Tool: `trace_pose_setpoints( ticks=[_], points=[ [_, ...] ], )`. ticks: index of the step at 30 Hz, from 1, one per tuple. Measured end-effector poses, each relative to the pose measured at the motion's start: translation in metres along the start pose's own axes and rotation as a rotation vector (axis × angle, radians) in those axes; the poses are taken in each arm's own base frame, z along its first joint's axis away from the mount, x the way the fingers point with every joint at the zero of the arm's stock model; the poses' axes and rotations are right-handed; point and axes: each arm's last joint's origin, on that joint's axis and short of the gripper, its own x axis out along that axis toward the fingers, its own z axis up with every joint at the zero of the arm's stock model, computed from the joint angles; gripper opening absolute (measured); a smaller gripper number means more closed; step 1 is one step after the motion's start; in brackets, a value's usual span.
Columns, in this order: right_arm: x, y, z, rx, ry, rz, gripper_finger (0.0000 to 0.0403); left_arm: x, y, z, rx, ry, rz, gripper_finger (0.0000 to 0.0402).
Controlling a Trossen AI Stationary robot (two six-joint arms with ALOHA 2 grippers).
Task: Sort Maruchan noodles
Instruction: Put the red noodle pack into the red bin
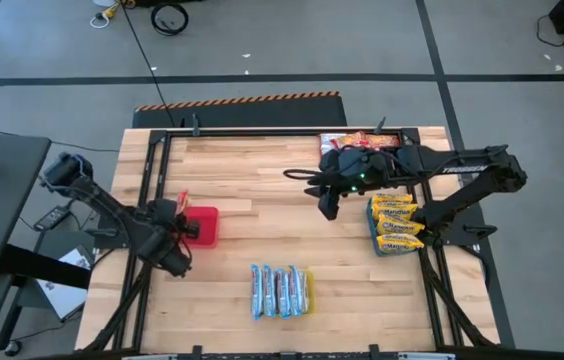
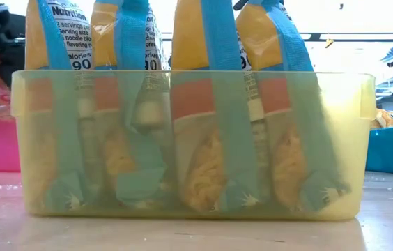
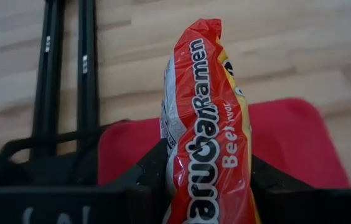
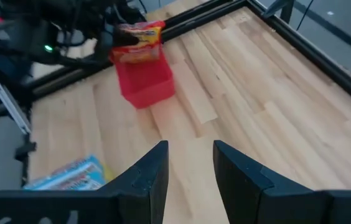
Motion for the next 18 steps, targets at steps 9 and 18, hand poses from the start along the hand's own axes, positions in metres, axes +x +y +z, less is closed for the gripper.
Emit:
trace_pose_setpoints(
  ticks=[9, 18],
  points=[
    [-0.002, 0.011, -0.003, 0.057, -0.024, 0.014, 0.0131, 0.021, -0.040, -0.002, -0.204, -0.144, -0.142, 0.0119],
    [-0.005, 0.021, -0.008, 0.041, -0.017, 0.038, 0.0131, 0.050, -0.077, -0.017, -0.343, -0.161, -0.171, 0.0119]
  ],
)
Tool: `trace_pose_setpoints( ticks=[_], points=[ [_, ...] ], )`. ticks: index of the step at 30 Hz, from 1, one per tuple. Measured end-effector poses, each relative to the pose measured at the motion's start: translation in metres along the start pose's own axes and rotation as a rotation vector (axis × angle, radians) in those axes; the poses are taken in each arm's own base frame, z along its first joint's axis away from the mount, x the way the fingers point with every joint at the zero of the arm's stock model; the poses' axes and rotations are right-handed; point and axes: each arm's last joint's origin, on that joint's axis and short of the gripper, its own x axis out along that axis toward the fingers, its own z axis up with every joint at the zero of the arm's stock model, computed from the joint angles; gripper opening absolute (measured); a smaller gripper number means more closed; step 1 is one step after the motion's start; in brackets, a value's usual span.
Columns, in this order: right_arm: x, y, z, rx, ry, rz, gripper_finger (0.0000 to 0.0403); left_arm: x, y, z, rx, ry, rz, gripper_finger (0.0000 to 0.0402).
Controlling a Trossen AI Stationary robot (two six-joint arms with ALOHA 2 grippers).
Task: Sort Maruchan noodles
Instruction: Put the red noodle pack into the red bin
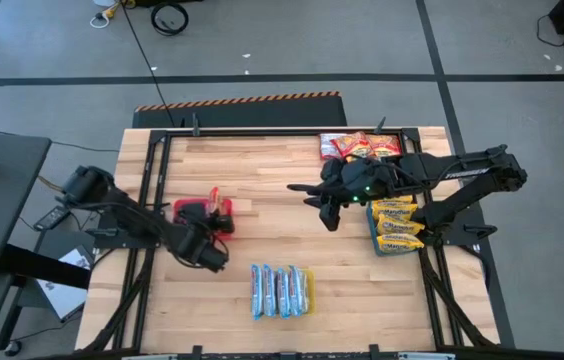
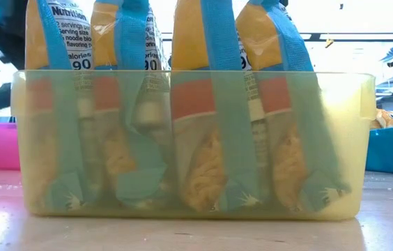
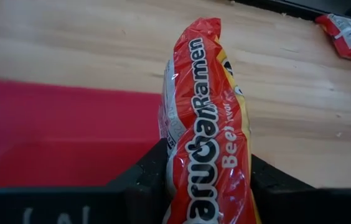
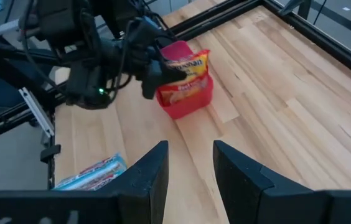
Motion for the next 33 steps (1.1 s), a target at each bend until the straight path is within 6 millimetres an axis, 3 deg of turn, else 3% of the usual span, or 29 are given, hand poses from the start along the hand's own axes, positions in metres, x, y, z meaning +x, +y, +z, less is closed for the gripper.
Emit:
trace_pose_setpoints(
  ticks=[8, 17, 26, 33],
  points=[
    [0.000, 0.002, -0.002, -0.036, 0.008, 0.003, 0.0131, 0.011, -0.017, -0.005, -0.019, 0.051, -0.052, 0.0184],
    [0.000, 0.002, -0.003, -0.121, 0.028, 0.018, 0.0131, 0.013, -0.025, -0.005, -0.014, 0.145, -0.074, 0.0223],
    [-0.001, -0.002, -0.008, -0.194, 0.089, -0.002, 0.0131, 0.007, -0.038, -0.003, -0.119, 0.216, -0.168, 0.0235],
    [-0.002, -0.007, -0.016, -0.261, 0.179, -0.027, 0.0131, 0.002, -0.049, 0.002, 0.002, 0.222, -0.227, 0.0236]
  ],
)
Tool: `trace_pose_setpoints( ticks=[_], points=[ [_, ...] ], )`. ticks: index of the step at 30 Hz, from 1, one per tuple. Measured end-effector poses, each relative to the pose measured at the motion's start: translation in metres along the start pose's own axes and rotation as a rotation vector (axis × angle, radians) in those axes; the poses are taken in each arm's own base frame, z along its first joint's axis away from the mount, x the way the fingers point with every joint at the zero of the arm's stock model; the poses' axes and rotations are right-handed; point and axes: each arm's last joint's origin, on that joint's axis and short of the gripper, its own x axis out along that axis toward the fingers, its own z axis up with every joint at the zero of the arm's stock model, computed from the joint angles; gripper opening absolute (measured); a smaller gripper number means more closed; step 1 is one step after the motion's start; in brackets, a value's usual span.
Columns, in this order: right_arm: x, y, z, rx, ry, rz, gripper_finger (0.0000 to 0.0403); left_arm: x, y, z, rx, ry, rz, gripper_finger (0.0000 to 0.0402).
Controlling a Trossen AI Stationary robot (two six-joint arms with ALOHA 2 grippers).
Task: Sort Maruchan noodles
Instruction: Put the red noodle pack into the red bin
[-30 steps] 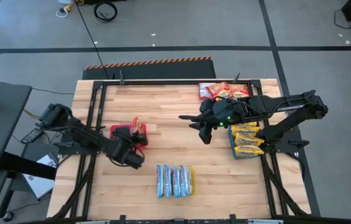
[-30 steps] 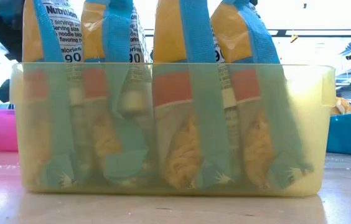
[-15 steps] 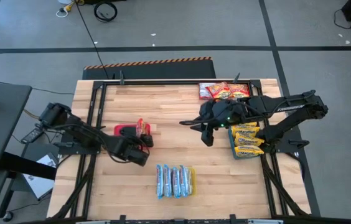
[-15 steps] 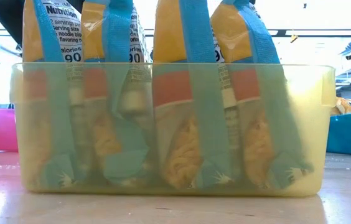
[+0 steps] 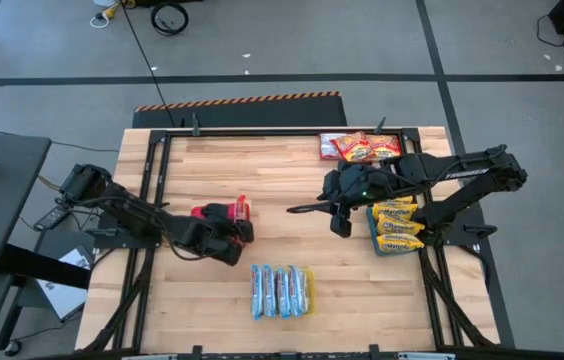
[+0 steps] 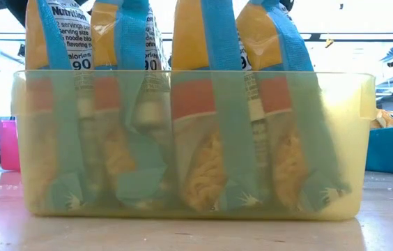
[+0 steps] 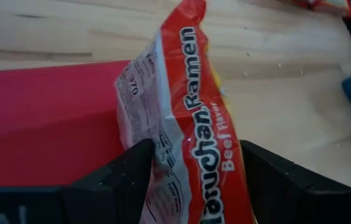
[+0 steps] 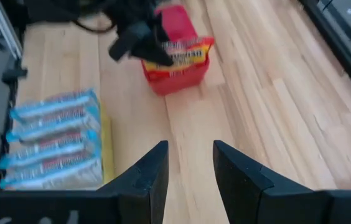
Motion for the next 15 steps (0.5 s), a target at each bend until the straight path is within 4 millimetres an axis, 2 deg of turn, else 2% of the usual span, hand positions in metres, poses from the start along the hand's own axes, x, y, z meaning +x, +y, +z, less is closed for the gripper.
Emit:
trace_pose_setpoints(
  ticks=[4, 12, 15],
  points=[
    [0.006, -0.002, -0.007, -0.005, 0.091, -0.027, 0.0135, 0.001, -0.007, 0.005, 0.074, 0.041, -0.002, 0.0236],
    [0.069, 0.007, -0.017, -0.171, 0.279, -0.053, 0.0161, 0.006, -0.025, 0.018, 0.194, 0.164, -0.061, 0.0236],
    [0.085, 0.009, -0.021, -0.176, 0.324, -0.065, 0.0164, 0.007, -0.027, 0.022, 0.227, 0.194, -0.053, 0.0236]
  ],
)
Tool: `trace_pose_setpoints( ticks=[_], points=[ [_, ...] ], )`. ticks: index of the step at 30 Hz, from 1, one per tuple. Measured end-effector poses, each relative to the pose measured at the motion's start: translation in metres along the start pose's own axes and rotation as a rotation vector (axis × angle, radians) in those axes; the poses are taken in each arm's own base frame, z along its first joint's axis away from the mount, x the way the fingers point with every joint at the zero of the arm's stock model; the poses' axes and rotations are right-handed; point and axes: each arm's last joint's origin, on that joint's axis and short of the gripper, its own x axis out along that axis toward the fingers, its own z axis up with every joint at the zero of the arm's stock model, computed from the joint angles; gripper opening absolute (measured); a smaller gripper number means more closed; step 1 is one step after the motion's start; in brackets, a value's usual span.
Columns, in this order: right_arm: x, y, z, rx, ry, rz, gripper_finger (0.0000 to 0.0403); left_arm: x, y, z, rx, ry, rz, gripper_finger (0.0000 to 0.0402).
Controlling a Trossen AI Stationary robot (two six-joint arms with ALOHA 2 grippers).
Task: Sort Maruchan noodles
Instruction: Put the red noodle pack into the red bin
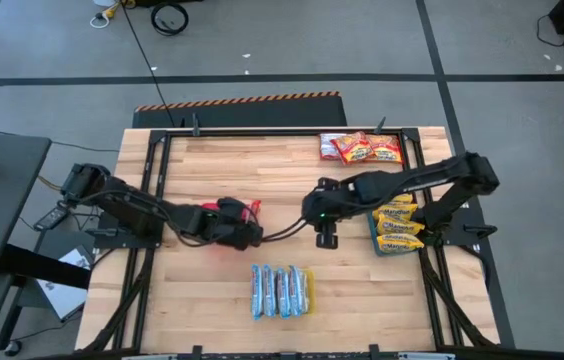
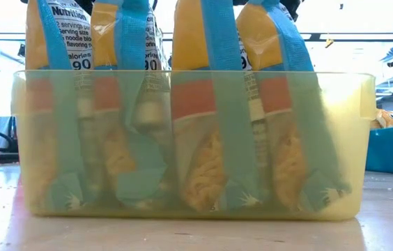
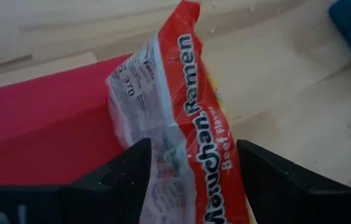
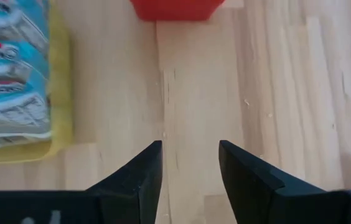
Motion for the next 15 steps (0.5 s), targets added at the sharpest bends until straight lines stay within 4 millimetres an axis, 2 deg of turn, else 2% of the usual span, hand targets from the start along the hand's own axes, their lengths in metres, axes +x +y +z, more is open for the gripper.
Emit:
trace_pose_setpoints(
  ticks=[3, 6, 11, 15],
  points=[
    [0.004, -0.003, 0.000, 0.020, 0.014, -0.047, 0.0164, -0.004, 0.001, 0.003, 0.029, 0.026, 0.014, 0.0236],
    [-0.002, -0.015, -0.001, 0.104, 0.002, -0.127, 0.0165, -0.011, 0.000, 0.007, 0.060, 0.037, 0.009, 0.0236],
    [-0.014, -0.060, -0.009, 0.327, 0.034, -0.259, 0.0165, -0.028, -0.004, 0.019, 0.106, 0.013, -0.040, 0.0236],
    [-0.011, -0.103, -0.016, 0.470, 0.092, -0.370, 0.0166, -0.041, -0.002, 0.030, 0.125, -0.034, -0.062, 0.0236]
  ],
)
